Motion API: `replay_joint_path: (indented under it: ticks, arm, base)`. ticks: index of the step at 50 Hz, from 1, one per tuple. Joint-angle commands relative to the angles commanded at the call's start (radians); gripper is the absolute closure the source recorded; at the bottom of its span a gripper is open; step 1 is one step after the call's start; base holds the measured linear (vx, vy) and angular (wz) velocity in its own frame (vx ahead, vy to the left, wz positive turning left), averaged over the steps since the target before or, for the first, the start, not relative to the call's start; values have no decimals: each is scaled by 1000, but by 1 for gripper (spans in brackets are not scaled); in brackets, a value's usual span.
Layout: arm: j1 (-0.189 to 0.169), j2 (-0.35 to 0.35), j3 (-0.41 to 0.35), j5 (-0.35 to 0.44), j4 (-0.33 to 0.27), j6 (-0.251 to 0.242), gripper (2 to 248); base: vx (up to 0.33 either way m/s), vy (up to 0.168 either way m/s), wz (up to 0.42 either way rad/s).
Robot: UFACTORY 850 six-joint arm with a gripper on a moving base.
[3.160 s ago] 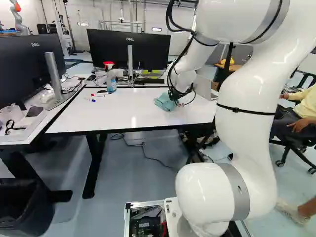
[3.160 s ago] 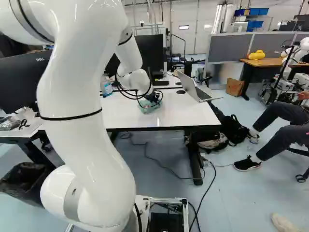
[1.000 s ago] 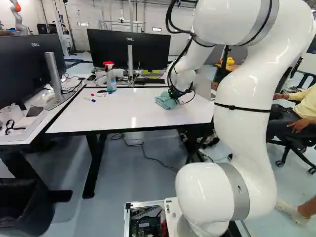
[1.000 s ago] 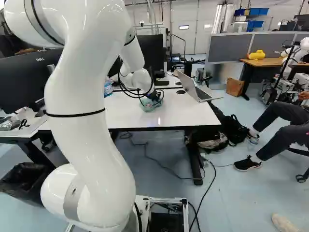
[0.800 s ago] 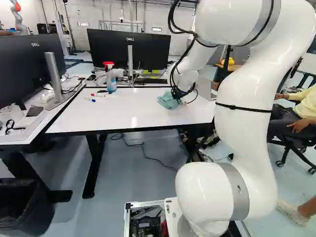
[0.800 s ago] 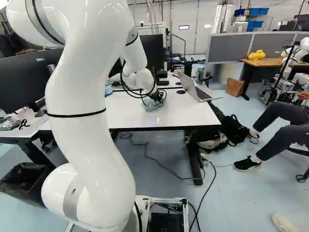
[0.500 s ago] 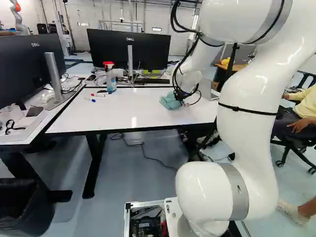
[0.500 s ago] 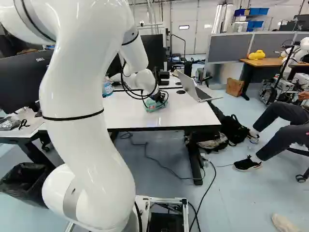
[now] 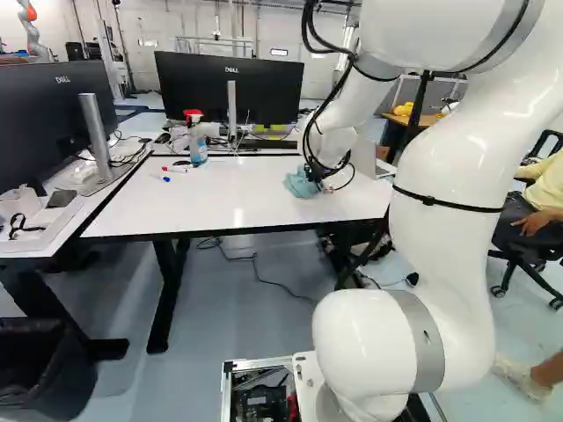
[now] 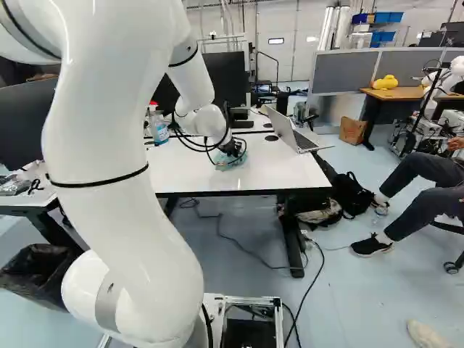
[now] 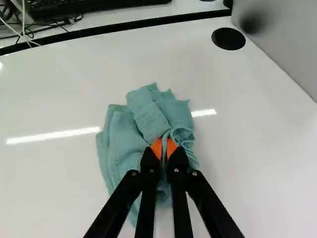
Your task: Clean the table with the green towel
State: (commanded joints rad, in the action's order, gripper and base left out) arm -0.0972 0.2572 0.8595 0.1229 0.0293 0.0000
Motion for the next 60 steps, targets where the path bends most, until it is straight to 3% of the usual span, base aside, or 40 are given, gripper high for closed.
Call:
replay_joint_path:
  ticks: [12, 24, 41, 60]
  arm:
    - [9, 42, 50, 0, 0, 0, 217]
    - [9, 43, 53, 0, 0, 0, 217]
    - [14, 4, 43, 0, 0, 0, 217]
    - [66, -48, 33, -42, 0, 0, 217]
  base:
    - [0, 0, 0]
    - [0, 0, 0]
    - [0, 0, 0]
    - [0, 0, 0]
